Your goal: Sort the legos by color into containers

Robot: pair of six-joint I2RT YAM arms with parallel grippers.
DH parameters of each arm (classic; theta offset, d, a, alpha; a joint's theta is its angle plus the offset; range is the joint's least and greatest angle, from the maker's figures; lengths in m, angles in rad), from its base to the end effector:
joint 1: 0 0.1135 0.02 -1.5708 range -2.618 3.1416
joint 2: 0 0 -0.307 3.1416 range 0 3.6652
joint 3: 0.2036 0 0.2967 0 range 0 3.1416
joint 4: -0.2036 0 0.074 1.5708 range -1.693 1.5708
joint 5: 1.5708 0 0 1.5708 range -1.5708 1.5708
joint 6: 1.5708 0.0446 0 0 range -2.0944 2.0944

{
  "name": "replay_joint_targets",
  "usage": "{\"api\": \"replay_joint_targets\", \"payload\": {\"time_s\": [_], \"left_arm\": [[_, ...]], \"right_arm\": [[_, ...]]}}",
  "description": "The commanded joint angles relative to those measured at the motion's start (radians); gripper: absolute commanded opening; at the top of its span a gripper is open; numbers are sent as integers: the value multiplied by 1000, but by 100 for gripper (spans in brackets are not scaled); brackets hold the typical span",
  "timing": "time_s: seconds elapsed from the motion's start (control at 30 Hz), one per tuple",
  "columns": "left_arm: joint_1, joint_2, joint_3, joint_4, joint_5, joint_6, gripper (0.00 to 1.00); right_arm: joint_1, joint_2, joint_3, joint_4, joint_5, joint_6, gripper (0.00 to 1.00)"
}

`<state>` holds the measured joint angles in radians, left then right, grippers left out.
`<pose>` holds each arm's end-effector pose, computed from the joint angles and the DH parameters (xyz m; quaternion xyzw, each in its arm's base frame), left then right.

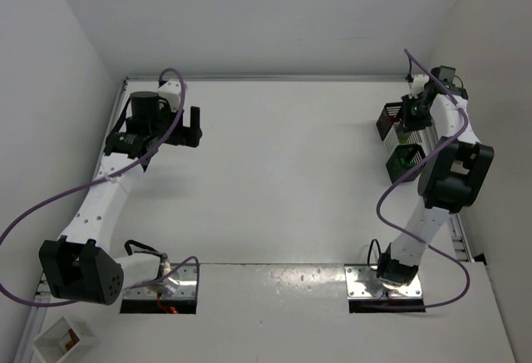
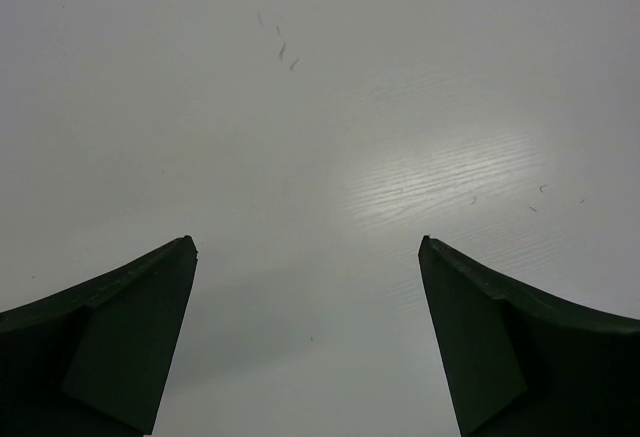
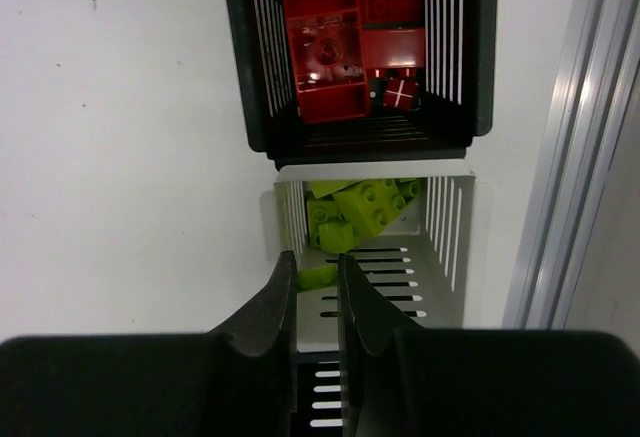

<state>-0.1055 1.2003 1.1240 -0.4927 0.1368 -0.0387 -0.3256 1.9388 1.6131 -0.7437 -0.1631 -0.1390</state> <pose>0.3004 -0.0379 0.3737 0.0620 0.8735 -0.0943 0.4735 0.4587 -0.1472 0.2603 0.0698 0.9632 0.0199 0.2588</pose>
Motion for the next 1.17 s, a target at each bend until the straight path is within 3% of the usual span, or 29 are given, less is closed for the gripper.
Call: {"api": "replay_joint_targets", "payload": {"time_s": [0.0,0.07,0.1,0.13,0.27,0.47,0.67,0.93,1.13], "left_arm": [[-7,-8,2,3,-9,-21,100],[-7,2,2,3,1,-21,100],[-7,11,11,3,1,-21,100],[-7,12,11,3,1,-21,100],[-7,24,11,-7,-34,-12,100],[23,24,33,-53,4,-3,100],[116,13,22,-83,95,7,100],[174,-30,-82,-104,-6,60,100],[224,-123,-179,-107,0,115,100]], "right_arm": [[-12,3,34,4,14,-8,3],[-21,3,34,4,27,-8,17],[-21,12,34,4,27,-8,33],[-21,12,34,4,36,-8,39],[-21,3,34,4,45,-8,48],[-21,-112,44,-29,-93,-20,49],[3,-412,-143,-95,-329,-74,50],[-15,-650,-473,19,-270,-22,50],[-15,-738,-529,24,-269,-22,51]]}}
